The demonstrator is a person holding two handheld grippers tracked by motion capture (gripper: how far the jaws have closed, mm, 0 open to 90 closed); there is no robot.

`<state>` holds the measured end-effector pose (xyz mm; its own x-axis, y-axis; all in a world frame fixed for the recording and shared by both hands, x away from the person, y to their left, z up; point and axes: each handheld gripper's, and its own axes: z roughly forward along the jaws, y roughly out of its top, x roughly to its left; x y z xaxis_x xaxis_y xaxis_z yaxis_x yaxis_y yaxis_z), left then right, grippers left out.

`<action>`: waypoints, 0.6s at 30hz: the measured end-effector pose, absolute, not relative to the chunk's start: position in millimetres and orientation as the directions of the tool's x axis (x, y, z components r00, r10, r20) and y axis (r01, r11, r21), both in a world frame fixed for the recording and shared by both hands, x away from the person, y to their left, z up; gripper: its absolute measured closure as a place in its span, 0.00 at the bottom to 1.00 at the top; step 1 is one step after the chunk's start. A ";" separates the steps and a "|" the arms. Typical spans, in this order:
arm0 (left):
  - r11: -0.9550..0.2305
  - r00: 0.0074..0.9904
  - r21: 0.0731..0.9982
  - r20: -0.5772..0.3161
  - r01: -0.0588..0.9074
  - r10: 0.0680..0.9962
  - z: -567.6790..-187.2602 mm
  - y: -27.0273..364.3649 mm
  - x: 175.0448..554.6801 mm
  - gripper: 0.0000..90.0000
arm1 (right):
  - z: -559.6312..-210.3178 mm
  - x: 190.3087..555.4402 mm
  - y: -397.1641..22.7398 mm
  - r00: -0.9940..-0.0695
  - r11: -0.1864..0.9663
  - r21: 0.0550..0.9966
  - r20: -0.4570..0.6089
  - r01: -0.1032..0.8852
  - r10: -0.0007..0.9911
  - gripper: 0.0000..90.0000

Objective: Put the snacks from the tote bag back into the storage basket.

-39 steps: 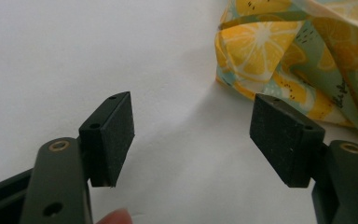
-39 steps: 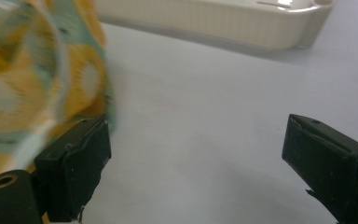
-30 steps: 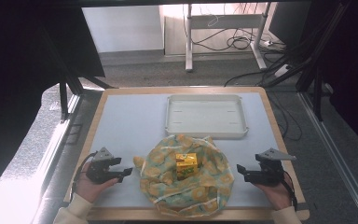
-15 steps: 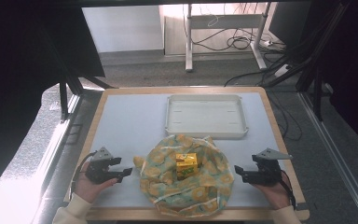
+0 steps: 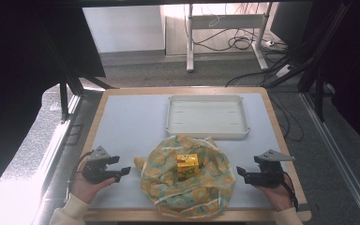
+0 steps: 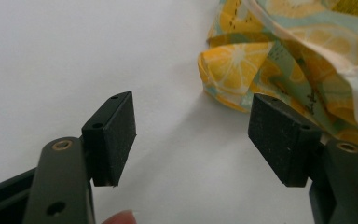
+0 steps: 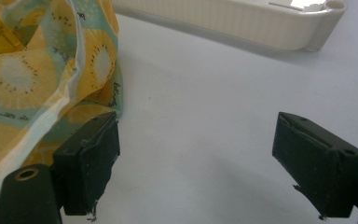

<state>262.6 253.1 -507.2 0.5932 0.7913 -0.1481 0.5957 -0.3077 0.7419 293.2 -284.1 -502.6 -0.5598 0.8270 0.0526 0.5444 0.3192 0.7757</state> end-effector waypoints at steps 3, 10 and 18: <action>-0.297 0.593 0.741 -0.166 0.603 0.788 -506.6 253.5 265.0 0.35 | -503.8 292.6 -284.3 -0.561 0.323 0.771 0.052 0.548 0.826 0.17; -0.312 0.604 0.741 -0.156 0.595 0.781 -504.4 249.8 263.8 0.36 | -504.5 290.0 -284.2 -0.566 0.327 0.771 0.052 0.546 0.823 0.17; -0.298 0.602 0.754 -0.159 0.586 0.782 -497.3 252.8 261.7 0.37 | -504.7 288.8 -285.2 -0.564 0.321 0.771 0.059 0.550 0.824 0.17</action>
<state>261.7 252.8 -497.3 0.6021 0.7824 -0.1589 0.5859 -0.2978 0.7537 288.8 -285.2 -504.7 -0.5640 0.8237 0.0592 0.5500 0.3212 0.7709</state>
